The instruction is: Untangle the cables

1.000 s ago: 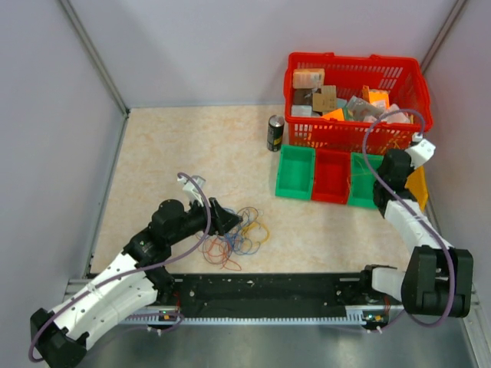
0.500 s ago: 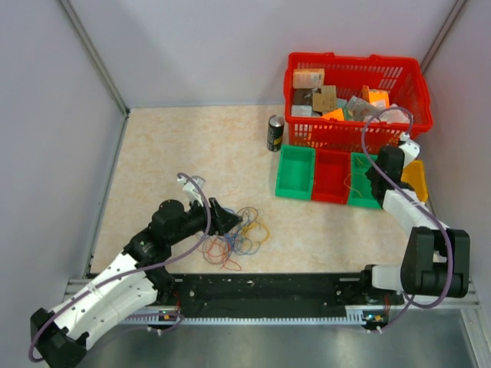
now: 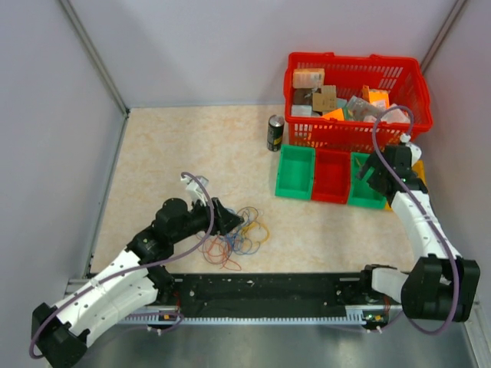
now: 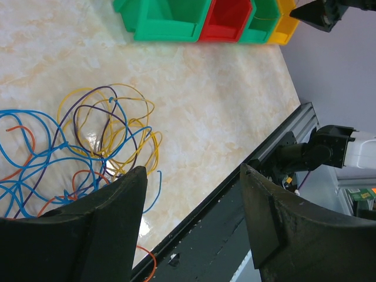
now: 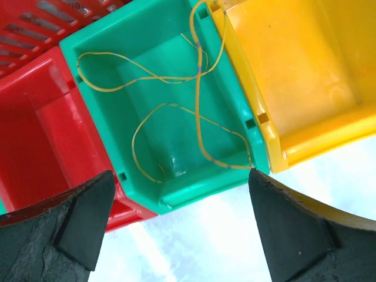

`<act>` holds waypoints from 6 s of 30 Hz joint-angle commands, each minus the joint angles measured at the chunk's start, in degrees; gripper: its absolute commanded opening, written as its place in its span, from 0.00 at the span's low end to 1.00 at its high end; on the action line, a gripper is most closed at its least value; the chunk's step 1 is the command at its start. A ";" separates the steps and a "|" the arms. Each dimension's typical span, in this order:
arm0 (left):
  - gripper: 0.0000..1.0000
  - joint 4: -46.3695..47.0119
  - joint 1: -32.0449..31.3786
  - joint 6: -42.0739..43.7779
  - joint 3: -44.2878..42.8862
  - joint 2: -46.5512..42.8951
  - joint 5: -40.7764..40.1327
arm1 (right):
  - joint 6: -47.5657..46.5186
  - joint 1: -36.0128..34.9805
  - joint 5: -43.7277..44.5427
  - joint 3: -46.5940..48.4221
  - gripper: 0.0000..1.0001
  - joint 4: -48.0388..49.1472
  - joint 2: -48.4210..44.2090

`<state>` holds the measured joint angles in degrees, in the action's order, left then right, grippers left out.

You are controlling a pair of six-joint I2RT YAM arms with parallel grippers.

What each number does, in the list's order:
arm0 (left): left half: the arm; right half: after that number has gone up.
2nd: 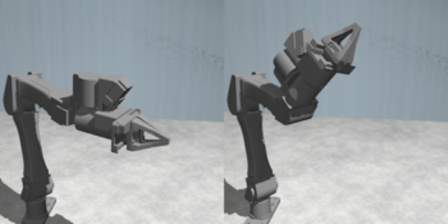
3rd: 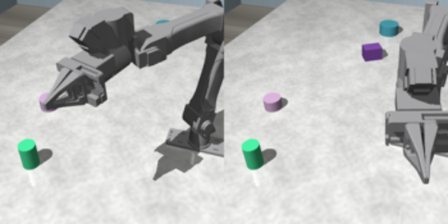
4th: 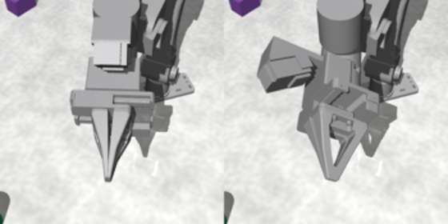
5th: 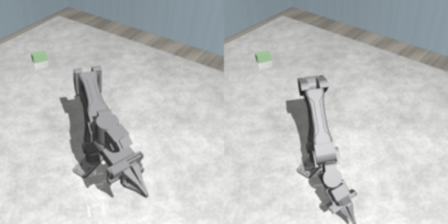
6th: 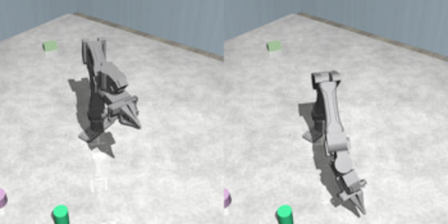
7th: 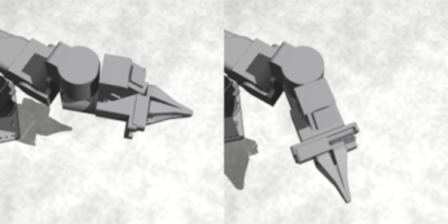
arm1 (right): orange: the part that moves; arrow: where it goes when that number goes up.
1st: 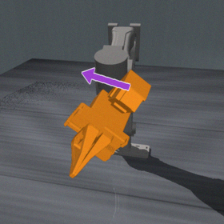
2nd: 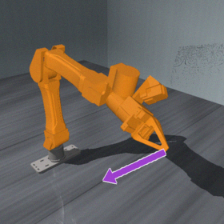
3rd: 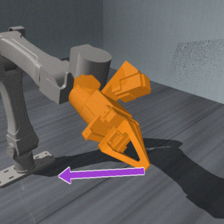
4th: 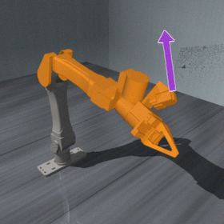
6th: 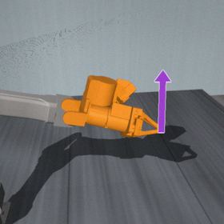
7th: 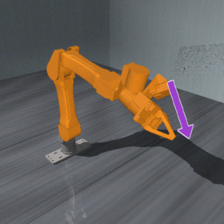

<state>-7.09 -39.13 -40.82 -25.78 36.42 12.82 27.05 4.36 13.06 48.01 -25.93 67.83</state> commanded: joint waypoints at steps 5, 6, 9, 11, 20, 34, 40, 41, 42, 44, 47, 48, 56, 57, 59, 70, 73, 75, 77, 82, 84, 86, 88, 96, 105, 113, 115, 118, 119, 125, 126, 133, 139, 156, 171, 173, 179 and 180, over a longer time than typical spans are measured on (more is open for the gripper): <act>0.69 3.93 0.02 -0.32 0.20 1.37 1.42 | -4.90 -0.49 -8.41 -0.46 0.94 -2.02 -7.02; 0.69 4.02 0.02 -0.40 0.20 1.37 1.59 | -3.94 -0.49 -7.27 -0.55 0.94 -2.19 -6.49; 0.69 3.84 0.02 -0.14 0.20 1.63 1.68 | -0.96 0.73 -3.24 -0.81 0.91 -0.88 -5.70; 0.69 3.84 0.02 -0.40 0.38 1.37 1.94 | 0.28 1.96 0.28 -0.46 0.88 1.67 -5.17; 0.68 1.73 0.02 0.74 0.73 -1.71 0.72 | -0.15 6.80 -6.44 1.83 0.75 4.31 -2.43; 0.70 2.88 0.02 1.53 0.64 0.32 3.18 | -2.00 6.89 -1.29 8.59 0.85 -2.54 -4.39; 0.71 1.91 0.02 1.97 1.26 -1.97 2.21 | -4.81 6.98 7.49 4.12 0.72 1.66 0.09; 0.71 1.99 0.02 2.06 1.52 -2.23 1.95 | -5.25 6.98 9.59 3.94 0.64 2.20 1.24; 0.71 1.99 0.02 2.23 1.61 -2.50 1.95 | -5.43 6.98 10.23 4.02 0.57 2.99 2.64; 0.70 1.91 0.02 2.32 1.52 -2.32 1.86 | -5.95 6.98 7.00 3.76 0.43 5.62 4.32; 0.70 1.64 0.02 2.15 1.35 -2.32 1.60 | -6.04 6.28 0.24 1.84 0.02 11.41 5.55; 0.70 1.56 0.02 2.06 1.26 -2.32 1.42 | -5.69 5.93 -2.83 0.52 0.00 14.39 5.56; 0.70 1.64 0.02 1.01 1.43 -2.15 0.72 | 8.71 5.57 -20.88 -14.25 0.00 55.17 9.93; 0.70 1.64 0.02 0.83 1.52 -2.06 0.72 | 10.03 5.57 -20.71 -13.82 0.00 56.51 12.73; 0.70 1.56 0.02 0.48 1.70 -2.23 0.63 | 12.14 5.57 -20.79 -11.81 0.00 55.47 16.53; 0.73 -1.08 0.02 1.35 -0.49 1.89 -0.60 | 4.51 3.29 -9.10 1.65 0.46 16.73 13.75; 0.75 -1.69 0.02 2.76 -1.99 3.82 -1.22 | 3.10 3.29 -8.05 0.07 0.60 12.06 7.77; 0.76 -2.48 -0.06 3.28 -3.04 5.40 -1.57 | 1.96 3.29 -8.14 -1.25 0.62 9.95 4.43; 0.76 -2.92 0.02 3.46 -3.92 6.99 -2.01 | 0.47 3.20 -7.35 -2.56 0.63 8.71 1.79; 0.73 -3.28 0.02 2.76 -5.33 10.06 -1.75 | -1.48 3.55 -4.26 -2.57 0.67 7.22 0.01; 0.72 -2.75 0.02 2.24 -5.51 10.59 -0.35 | -0.77 3.64 -5.50 -1.87 0.67 7.21 0.98; 0.71 -2.75 0.02 1.27 -5.42 10.68 0.71 | -0.51 3.64 -4.19 -1.25 0.66 6.78 2.39; 0.70 -2.32 0.02 0.57 -4.90 10.16 1.42 | -0.42 3.73 -1.91 -1.25 0.60 6.07 2.92; 0.70 -1.17 0.02 1.26 -2.26 7.96 0.54 | -2.44 1.71 -1.01 -1.95 0.00 8.87 2.30; 0.69 -2.04 0.02 -0.05 -1.64 5.33 0.98 | 9.24 0.83 -8.32 -12.33 0.00 53.24 15.81; 0.73 -4.59 0.02 1.26 -0.67 0.05 -2.88 | 7.41 0.74 -4.10 -2.76 0.07 32.13 17.51; 0.76 -5.30 0.02 2.40 -1.64 1.18 -3.85 | 4.87 0.74 -4.09 -2.65 0.37 27.62 15.59; 0.82 -8.28 0.02 4.86 -5.14 5.13 -4.91 | 2.75 0.65 -4.10 -5.90 0.59 26.03 9.53; 0.82 -9.77 0.11 5.83 -6.64 6.97 -5.43 | 2.22 0.65 -4.01 -6.08 0.62 23.58 7.42; 0.81 -12.69 0.11 7.95 -11.84 11.91 -6.58 | -1.03 0.39 -1.99 -3.89 0.65 11.90 -1.90; 0.81 -12.16 0.11 7.77 -11.66 11.92 -6.14 | -1.73 -0.31 -0.68 -3.63 0.66 10.91 -3.74; 0.75 -5.92 0.11 4.17 -8.24 13.93 -1.49 | -4.54 -3.22 -3.73 -0.90 0.71 6.42 -7.98; 0.72 -3.99 0.02 2.68 -8.06 16.92 2.56 | -6.21 -9.97 -9.98 -1.34 0.69 7.65 -8.15; 0.68 1.03 0.11 -5.85 1.43 11.73 -2.28 | -5.07 -46.80 -34.94 5.52 0.53 34.36 19.96; 0.59 12.10 0.11 -11.04 9.08 20.71 0.02 | -3.40 -50.15 -35.39 -2.48 0.44 41.14 23.05; 0.59 11.67 0.11 -11.30 9.43 20.53 -0.69 | -3.84 -50.15 -33.11 -2.05 0.32 38.96 22.52; 0.56 7.36 0.29 -14.63 10.40 20.18 -7.27 | -3.32 -50.15 -29.76 4.54 0.00 26.22 10.78; 0.56 5.36 0.37 -15.08 10.23 20.26 -8.67 | -3.32 -50.15 -29.58 5.85 0.00 23.85 8.48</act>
<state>0.27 -39.11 -53.17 -16.38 57.21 10.15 23.81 -45.08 -18.70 47.11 3.90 87.72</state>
